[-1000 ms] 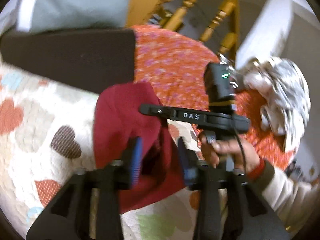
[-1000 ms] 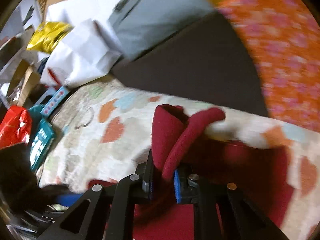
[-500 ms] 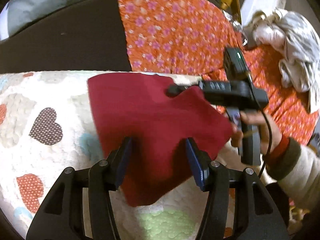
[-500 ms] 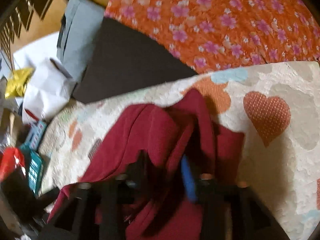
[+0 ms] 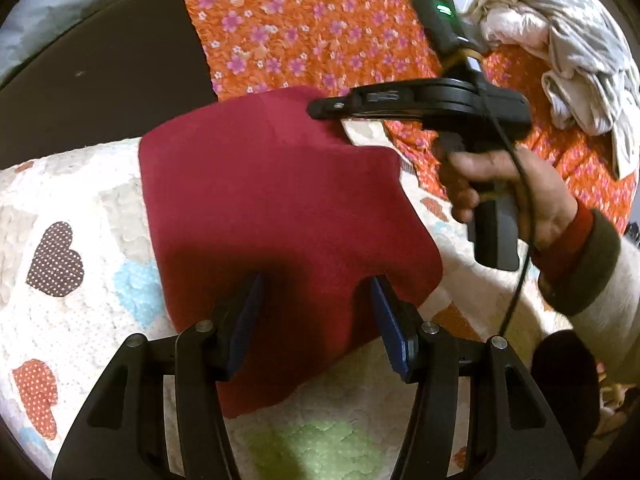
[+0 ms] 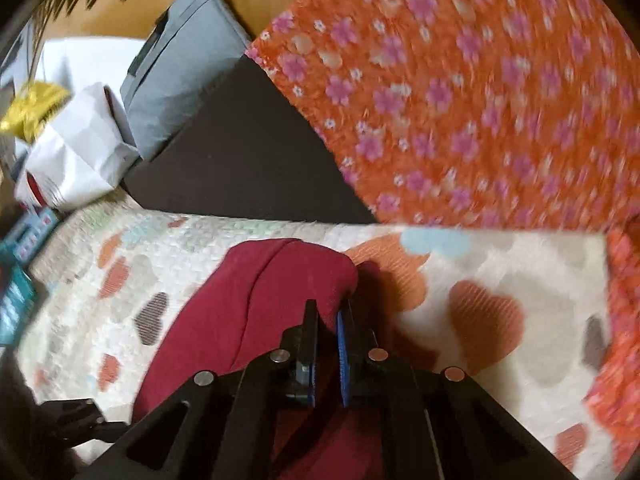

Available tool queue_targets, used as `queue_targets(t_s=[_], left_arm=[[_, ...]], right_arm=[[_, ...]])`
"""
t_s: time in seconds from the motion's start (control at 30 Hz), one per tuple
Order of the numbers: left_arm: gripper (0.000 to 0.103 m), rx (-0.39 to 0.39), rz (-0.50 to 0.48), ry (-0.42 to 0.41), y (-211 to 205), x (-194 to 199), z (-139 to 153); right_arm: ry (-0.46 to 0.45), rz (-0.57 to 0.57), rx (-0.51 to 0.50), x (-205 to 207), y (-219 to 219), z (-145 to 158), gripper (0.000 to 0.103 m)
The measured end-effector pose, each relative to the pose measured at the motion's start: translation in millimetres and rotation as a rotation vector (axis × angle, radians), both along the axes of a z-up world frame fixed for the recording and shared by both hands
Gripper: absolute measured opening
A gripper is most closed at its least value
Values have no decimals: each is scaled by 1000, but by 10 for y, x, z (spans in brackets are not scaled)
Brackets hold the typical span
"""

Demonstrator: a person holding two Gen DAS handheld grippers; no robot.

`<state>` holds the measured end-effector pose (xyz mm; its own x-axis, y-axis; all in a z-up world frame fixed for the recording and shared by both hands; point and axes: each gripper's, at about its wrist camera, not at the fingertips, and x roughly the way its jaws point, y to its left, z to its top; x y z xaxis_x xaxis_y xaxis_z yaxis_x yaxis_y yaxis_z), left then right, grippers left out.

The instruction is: Fold small clothes

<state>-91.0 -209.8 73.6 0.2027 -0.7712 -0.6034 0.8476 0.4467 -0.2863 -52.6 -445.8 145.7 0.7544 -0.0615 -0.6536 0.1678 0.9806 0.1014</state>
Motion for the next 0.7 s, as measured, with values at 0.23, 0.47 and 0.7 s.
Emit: queue_targets(t_s=[0.23, 0.47, 0.7], left_arm=[[57, 37, -3, -18, 4, 15, -34], [57, 37, -5, -10, 13, 28, -37], [57, 43, -18, -18, 15, 20, -50]], right_arm=[[73, -31, 273, 39, -262, -349, 21], [90, -24, 405, -179, -328, -431, 44], [110, -36, 459, 28, -244, -647, 45]])
